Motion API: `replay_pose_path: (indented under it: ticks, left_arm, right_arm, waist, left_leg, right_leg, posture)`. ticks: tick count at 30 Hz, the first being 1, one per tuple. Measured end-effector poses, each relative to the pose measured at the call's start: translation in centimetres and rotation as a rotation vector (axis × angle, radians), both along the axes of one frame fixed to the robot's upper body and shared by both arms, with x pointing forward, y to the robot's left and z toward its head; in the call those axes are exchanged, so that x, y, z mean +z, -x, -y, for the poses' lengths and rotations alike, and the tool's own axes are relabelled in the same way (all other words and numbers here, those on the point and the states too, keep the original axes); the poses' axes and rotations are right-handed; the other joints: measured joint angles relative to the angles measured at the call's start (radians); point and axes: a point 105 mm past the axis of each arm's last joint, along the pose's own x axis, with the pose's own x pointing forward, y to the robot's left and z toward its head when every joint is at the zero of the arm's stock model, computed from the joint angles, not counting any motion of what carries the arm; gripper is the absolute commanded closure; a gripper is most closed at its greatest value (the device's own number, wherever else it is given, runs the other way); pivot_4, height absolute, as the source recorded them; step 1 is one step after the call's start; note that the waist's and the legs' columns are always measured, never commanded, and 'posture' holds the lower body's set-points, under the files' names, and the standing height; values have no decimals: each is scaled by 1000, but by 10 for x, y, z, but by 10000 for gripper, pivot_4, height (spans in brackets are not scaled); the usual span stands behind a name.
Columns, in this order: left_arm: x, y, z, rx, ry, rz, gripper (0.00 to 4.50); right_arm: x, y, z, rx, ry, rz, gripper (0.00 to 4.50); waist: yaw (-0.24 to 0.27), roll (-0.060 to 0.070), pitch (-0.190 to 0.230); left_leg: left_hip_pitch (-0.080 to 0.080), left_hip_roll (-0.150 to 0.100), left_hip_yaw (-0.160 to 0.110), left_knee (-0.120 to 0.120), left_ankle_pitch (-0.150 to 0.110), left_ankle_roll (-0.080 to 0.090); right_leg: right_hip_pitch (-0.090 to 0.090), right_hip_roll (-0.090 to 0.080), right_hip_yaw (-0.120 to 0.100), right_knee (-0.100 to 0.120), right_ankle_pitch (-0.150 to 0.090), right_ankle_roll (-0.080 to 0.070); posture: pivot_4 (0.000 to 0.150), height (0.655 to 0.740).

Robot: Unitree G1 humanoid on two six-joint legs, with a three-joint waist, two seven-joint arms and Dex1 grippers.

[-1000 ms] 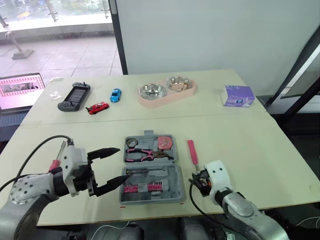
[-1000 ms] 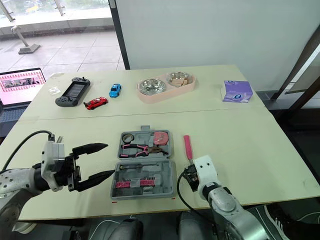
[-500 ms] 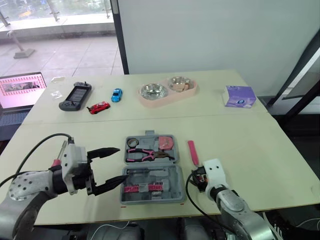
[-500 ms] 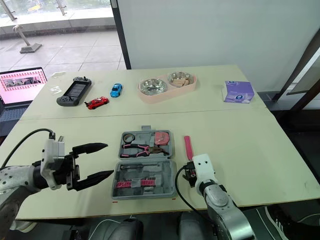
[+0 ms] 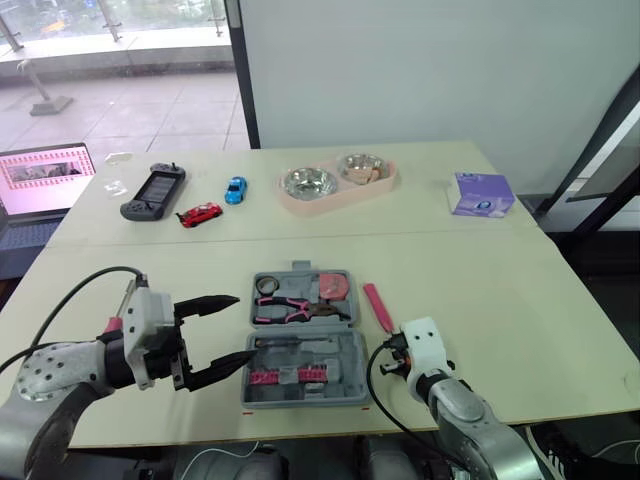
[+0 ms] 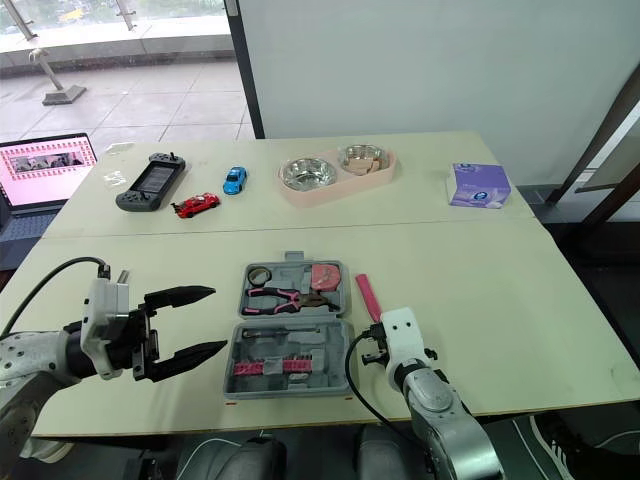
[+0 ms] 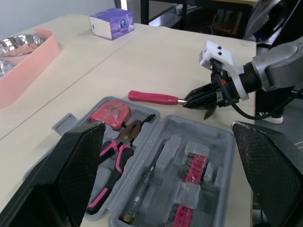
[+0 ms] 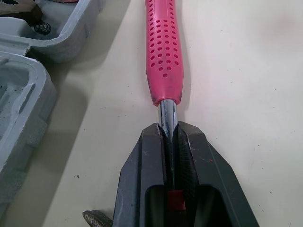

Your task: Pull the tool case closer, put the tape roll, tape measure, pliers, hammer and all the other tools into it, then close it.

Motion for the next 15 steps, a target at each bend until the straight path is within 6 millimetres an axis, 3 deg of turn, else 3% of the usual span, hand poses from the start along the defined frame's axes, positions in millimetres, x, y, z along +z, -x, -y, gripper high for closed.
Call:
replay_pose_path:
  ticks: [10, 15]
  left_arm:
    - [1, 0, 0, 2, 8, 10, 0]
    - [6, -3, -1, 45, 95, 69, 0]
  right_arm:
    - [2, -3, 2, -4, 0, 8, 44748]
    - [32, -24, 25, -1, 60, 88, 44748]
  waist:
    - [-1, 0, 0]
    - [-5, 1, 1]
  left_leg:
    - [0, 0, 0, 0, 0, 0]
    - [0, 0, 0, 0, 0, 0]
  right_leg:
    - [0, 0, 0, 0, 0, 0]
    - [0, 0, 0, 0, 0, 0]
  posture:
    - [1500, 7360]
    - [1500, 7360]
